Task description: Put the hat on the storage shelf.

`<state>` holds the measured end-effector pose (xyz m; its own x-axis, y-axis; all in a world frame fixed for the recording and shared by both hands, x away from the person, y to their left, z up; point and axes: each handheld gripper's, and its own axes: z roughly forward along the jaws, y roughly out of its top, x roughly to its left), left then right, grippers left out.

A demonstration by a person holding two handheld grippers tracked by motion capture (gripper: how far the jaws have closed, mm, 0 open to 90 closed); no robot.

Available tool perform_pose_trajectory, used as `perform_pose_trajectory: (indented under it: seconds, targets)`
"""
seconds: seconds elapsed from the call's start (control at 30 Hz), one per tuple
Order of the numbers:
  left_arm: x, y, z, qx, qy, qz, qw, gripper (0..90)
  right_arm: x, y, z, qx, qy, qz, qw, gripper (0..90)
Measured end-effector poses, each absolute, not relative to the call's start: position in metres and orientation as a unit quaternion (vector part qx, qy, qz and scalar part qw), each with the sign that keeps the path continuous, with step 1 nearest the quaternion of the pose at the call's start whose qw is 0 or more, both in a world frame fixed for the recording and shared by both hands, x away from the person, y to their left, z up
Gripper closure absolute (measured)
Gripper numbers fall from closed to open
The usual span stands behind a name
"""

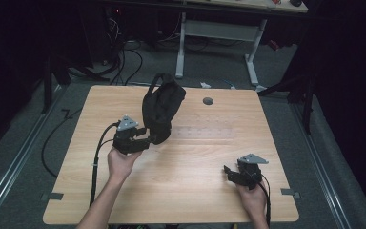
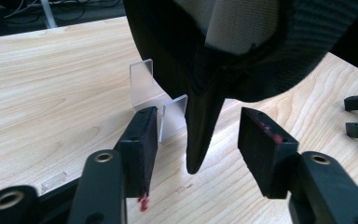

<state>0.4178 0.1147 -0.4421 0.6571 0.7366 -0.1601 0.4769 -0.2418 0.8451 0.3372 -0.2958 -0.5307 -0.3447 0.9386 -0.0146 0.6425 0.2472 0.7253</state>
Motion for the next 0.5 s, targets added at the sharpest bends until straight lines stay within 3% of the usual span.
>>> perform_pose_trajectory:
  seconds: [0.5]
  targets:
    - [0.403,0.128,-0.437,0.772,0.393,0.125,0.484,41.3,0.337,-0.296,-0.531,0.523,0.755,0.32,0.232,34.9]
